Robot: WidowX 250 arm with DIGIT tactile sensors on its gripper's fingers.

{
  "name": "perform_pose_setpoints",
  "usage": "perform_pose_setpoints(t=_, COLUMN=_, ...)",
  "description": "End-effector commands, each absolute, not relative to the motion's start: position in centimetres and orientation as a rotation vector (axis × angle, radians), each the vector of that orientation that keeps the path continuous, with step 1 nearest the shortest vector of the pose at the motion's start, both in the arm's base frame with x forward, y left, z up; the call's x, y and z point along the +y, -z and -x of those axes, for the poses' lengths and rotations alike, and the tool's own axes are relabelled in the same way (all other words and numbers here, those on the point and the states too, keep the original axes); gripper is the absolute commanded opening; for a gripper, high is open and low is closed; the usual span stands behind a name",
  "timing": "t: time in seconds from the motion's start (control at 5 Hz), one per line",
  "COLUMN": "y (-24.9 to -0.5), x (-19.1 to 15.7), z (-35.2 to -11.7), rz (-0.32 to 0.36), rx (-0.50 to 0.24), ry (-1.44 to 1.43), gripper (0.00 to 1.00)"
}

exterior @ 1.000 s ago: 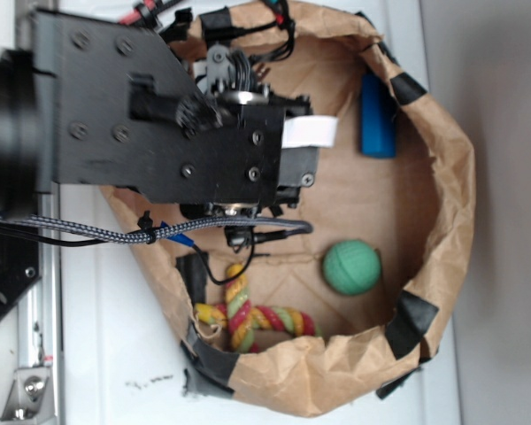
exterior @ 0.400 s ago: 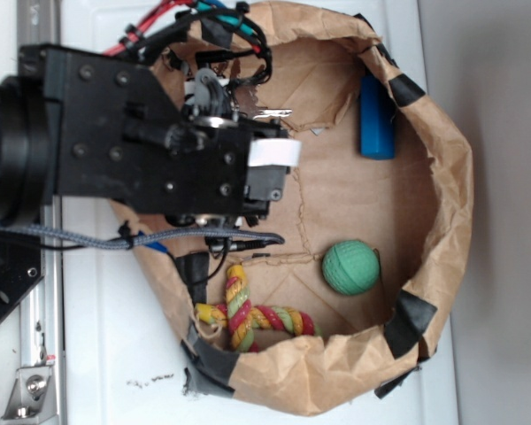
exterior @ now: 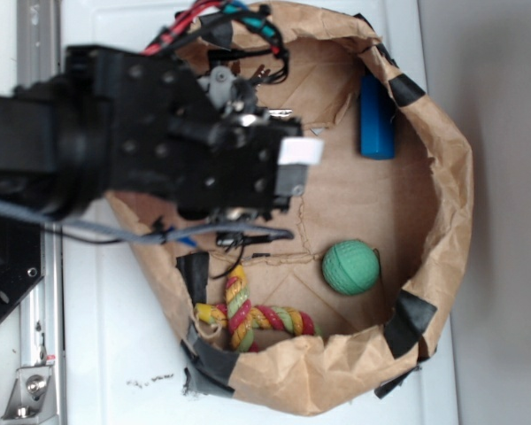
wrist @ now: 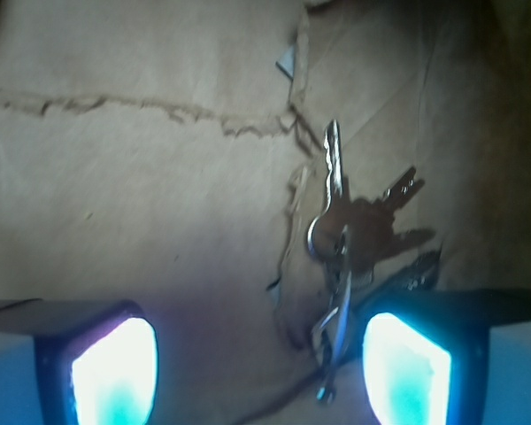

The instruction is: Grab the silver keys.

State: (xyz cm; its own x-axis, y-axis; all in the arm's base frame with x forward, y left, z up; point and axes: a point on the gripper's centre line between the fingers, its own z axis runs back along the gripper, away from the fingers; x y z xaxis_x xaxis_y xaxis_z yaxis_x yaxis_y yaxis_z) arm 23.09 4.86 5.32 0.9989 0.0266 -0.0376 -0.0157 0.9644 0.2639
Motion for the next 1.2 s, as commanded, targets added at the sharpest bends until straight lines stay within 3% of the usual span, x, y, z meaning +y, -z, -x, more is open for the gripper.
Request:
perform_pose_setpoints(t=0.0, y=-4.95, x=5.88, z=-24.6, rz=-0.255, rx=-0.034, ry=-0.031, gripper=1.0)
perform_pose_setpoints(t=0.4, y=-4.58, x=6.17, z=-24.78, rz=-0.263, rx=-0.043, ry=-0.028, gripper=1.0)
perform_pose_setpoints(t=0.6, y=-4.81, x=6.24, z=-25.09, rz=-0.247, rx=-0.041, ry=-0.049, gripper=0.0)
perform_pose_setpoints(t=1.0, y=-5.1, x=6.18, z=-25.02, rz=-0.246, rx=-0.046, ry=-0.04, gripper=0.0)
